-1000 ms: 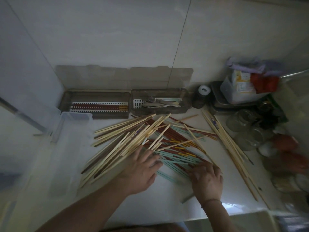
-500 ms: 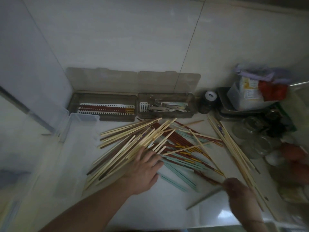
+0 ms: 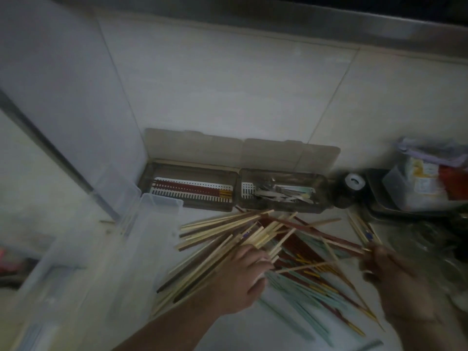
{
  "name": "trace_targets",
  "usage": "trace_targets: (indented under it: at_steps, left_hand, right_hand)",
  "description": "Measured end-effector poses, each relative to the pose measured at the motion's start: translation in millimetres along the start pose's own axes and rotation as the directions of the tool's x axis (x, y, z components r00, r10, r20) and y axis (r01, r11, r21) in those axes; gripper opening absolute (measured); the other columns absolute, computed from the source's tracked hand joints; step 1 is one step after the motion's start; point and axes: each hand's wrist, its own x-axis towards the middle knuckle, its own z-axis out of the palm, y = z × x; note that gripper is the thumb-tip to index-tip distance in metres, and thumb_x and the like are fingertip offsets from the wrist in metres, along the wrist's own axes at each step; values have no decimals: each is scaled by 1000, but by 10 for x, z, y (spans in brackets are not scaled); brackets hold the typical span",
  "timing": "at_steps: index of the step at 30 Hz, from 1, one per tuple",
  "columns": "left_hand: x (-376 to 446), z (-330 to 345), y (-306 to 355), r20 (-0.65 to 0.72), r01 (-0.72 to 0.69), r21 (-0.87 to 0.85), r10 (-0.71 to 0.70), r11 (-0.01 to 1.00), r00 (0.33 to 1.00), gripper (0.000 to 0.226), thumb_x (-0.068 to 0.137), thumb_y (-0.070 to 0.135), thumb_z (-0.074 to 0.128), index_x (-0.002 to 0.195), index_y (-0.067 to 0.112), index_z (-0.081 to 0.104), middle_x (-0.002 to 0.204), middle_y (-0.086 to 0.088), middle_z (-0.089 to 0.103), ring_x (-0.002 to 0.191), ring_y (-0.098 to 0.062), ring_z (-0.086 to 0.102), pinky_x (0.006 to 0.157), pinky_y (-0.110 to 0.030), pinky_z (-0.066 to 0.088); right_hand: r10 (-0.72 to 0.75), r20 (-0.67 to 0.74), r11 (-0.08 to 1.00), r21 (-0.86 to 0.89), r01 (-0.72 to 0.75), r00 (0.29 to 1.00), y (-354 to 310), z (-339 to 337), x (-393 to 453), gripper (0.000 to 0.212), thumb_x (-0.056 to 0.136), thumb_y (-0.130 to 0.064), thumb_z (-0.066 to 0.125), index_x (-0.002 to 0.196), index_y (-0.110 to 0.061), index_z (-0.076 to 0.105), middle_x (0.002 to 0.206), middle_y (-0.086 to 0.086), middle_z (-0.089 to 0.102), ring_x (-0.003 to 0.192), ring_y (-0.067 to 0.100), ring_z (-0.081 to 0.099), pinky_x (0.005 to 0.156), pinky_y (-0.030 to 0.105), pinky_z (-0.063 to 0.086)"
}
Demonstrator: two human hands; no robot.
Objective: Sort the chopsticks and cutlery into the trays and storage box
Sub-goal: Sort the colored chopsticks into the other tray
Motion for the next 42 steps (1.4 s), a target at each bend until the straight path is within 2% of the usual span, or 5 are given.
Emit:
trace_targets:
  at_steps: [6,19,24,32,42]
  left_hand:
    - [109,-514,-529,-313,172,25,-156,985,937,18,90,21,58,104,19,70,112,7,61,109,-16,51,97,-33,42]
    - [40,-1081,-807,-89,550,502,-592,668,801,52,85,43,51,134,26,52,148,-3,42,142,-29,29,116,-61,9]
    - [19,-1104,-824,-43,547,498,-611,673,790,52,90,44,47,139,27,48,157,-1,27,147,-27,16,118,-59,1]
    - [28,-1091,-793,-29,509,570,-603,645,797,50,90,43,48,137,25,50,158,-6,26,149,-30,11,118,-60,1]
    - [202,-605,-361,-98,261,429,-243,865,965,37,83,35,55,118,25,64,145,-5,42,139,-33,29,113,-61,20]
  right_hand:
    - [-61,204,993,-86,79,977,-124,1255,319,16,90,-7,60,86,-17,72,73,-1,72,64,20,63,60,34,49]
    - [68,436,972,-231,38,898,-41,2826,779,14,88,1,62,84,-10,70,62,2,63,30,4,45,33,18,36]
    - [13,527,911,-357,207,850,-23,2916,784,28,80,4,70,70,-22,66,77,-2,66,81,16,64,85,29,51]
    - [-109,425,969,-157,191,899,-191,2225,676,23,84,-3,68,83,-26,72,85,-7,71,83,4,67,83,20,51]
    - [-153,-9,791,-601,117,988,614,72,269,29,76,-8,78,73,-34,65,77,-4,67,79,16,66,64,-2,38]
